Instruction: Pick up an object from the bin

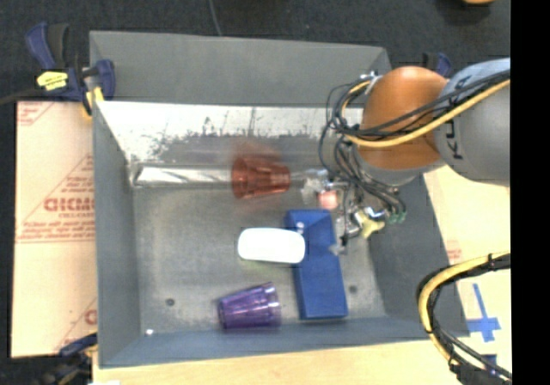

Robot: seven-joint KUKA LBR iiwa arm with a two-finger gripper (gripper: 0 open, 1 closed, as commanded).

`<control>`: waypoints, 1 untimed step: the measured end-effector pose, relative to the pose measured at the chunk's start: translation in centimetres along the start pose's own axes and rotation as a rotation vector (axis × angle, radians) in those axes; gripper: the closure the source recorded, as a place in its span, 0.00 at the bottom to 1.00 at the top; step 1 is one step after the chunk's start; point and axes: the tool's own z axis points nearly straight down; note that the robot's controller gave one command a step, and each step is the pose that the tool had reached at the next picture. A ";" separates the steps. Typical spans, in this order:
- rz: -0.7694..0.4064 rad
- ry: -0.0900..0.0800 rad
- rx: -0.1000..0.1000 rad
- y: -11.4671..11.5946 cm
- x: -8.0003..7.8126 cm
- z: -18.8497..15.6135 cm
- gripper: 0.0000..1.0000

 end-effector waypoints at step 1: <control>0.083 0.010 -0.008 7.5 -0.1 2.8 0.00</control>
Offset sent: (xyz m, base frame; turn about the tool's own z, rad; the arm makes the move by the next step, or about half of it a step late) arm -0.0284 0.0732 -0.0577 -0.0359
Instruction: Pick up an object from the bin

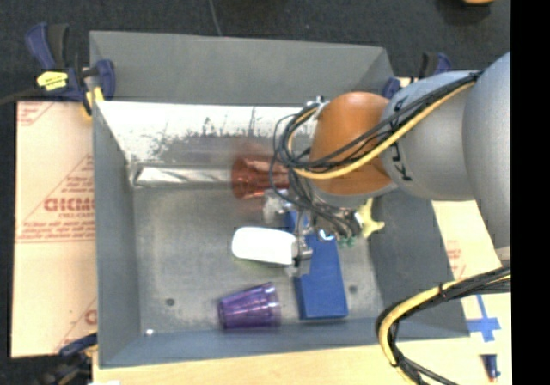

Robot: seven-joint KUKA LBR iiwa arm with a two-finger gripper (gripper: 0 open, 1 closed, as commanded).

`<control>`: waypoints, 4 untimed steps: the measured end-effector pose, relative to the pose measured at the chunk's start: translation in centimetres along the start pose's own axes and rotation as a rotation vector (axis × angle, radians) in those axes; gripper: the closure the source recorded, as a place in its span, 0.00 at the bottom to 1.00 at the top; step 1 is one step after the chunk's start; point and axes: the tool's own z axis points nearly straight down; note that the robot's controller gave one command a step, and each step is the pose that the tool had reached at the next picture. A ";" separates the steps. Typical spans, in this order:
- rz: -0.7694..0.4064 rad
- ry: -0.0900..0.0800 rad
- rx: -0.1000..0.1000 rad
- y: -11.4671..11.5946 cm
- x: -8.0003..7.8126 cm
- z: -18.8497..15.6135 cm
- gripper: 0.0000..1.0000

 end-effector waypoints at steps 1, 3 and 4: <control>-0.089 -0.014 0.009 0.1 0.5 2.1 0.00; 0.032 -0.010 0.004 -0.9 -0.5 2.7 1.00; 0.031 -0.006 0.005 -1.0 -0.4 -3.0 1.00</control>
Offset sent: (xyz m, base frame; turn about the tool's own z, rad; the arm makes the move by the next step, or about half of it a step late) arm 0.0065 -0.0074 -0.0286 0.0350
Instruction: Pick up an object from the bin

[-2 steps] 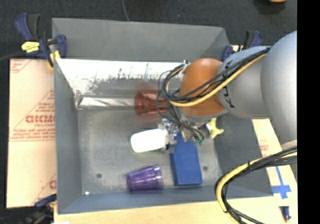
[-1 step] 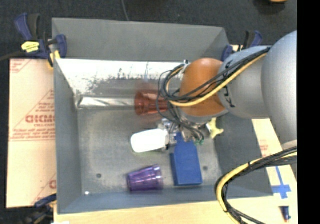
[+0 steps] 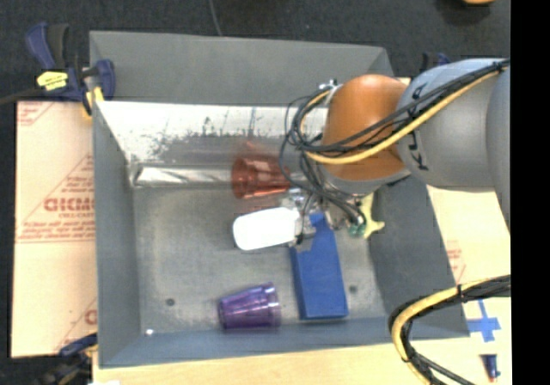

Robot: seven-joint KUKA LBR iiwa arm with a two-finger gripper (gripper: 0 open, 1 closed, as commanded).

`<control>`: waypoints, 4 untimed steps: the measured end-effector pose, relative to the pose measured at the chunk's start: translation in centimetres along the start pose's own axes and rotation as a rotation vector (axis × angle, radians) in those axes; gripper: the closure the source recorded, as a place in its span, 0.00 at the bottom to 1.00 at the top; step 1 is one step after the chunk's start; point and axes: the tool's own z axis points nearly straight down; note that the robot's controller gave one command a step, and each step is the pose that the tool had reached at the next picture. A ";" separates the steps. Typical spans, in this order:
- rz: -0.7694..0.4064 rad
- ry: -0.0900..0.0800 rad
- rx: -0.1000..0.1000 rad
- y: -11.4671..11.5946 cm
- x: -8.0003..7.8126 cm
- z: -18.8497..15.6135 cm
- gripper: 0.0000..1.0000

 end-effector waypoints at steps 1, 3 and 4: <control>0.000 0.002 0.000 -0.1 0.0 -4.0 1.00; 0.001 -0.007 0.003 -0.3 -0.2 -9.6 1.00; 0.001 -0.005 0.003 -0.3 -0.2 -10.4 1.00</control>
Offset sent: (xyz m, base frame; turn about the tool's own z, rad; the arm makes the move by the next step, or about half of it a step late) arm -0.0002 -0.0006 0.0882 0.0003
